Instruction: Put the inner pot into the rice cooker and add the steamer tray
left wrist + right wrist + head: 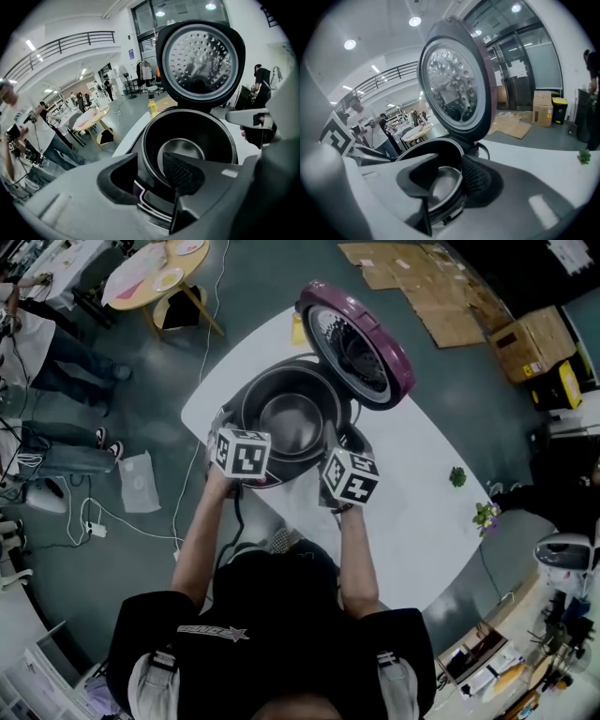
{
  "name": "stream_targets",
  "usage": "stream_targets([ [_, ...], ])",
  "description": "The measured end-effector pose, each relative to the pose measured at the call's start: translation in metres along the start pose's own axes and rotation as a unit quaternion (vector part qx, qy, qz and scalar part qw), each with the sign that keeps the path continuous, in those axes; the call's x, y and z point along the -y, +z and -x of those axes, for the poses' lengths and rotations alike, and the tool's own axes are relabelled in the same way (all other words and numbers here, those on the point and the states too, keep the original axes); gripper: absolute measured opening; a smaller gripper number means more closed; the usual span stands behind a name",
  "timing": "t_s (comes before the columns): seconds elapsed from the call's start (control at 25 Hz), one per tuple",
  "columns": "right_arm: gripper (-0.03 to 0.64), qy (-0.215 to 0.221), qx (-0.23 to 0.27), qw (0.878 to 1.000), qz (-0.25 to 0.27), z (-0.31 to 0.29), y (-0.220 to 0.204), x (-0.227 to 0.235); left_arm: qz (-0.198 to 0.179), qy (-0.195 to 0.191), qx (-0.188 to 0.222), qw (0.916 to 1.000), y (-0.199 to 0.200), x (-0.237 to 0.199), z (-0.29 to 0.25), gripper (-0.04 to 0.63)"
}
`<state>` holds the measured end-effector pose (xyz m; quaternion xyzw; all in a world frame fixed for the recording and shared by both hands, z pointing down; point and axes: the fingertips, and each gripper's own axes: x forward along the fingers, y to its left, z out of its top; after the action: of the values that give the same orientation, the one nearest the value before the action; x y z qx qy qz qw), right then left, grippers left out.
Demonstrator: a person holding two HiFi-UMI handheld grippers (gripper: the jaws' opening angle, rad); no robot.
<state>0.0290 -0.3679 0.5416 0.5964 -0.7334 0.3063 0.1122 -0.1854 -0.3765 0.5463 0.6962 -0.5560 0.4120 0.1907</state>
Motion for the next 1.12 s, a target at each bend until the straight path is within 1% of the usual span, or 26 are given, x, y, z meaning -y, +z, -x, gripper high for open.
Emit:
stream_targets([
  [0.08, 0.158, 0.001, 0.006, 1.000, 0.014, 0.008, 0.004, -0.004, 0.000, 0.003, 0.019, 0.9998, 0.005, -0.001, 0.010, 0.179],
  [0.24, 0.158, 0.005, 0.024, 0.999, 0.043, 0.031, 0.014, -0.015, 0.013, 0.000, 0.068, 0.9976, 0.017, 0.000, 0.038, 0.179],
  [0.56, 0.158, 0.004, 0.081, 0.993, 0.083, 0.100, 0.030, -0.037, 0.020, -0.011, 0.149, 0.9885, 0.018, 0.009, 0.103, 0.167],
  [0.68, 0.158, -0.001, 0.106, 0.990, 0.097, 0.131, 0.035, -0.043, 0.023, -0.021, 0.181, 0.9829, 0.015, 0.017, 0.130, 0.157],
  [0.8, 0.158, -0.001, 0.127, 0.987, 0.102, 0.162, 0.034, -0.048, 0.012, -0.029, 0.213, 0.9764, 0.009, 0.026, 0.155, 0.155],
  [0.92, 0.158, -0.005, 0.151, 0.982, 0.113, 0.192, 0.031, -0.054, 0.008, -0.043, 0.243, 0.9689, 0.000, 0.036, 0.177, 0.134],
  [0.96, 0.149, -0.010, 0.161, 0.980, 0.119, 0.202, 0.029, -0.055, 0.007, -0.048, 0.253, 0.9662, -0.004, 0.039, 0.184, 0.121],
  [1.0, 0.122, -0.015, 0.169, 0.977, 0.126, 0.212, 0.027, -0.056, 0.005, -0.053, 0.262, 0.9636, -0.007, 0.044, 0.191, 0.101],
  [1.08, 0.117, -0.024, 0.179, 0.974, 0.135, 0.228, 0.018, -0.057, -0.003, -0.060, 0.275, 0.9596, -0.016, 0.053, 0.202, 0.088],
  [1.12, 0.098, -0.028, 0.182, 0.973, 0.138, 0.235, 0.013, -0.057, -0.006, -0.063, 0.280, 0.9578, -0.021, 0.056, 0.207, 0.073],
])
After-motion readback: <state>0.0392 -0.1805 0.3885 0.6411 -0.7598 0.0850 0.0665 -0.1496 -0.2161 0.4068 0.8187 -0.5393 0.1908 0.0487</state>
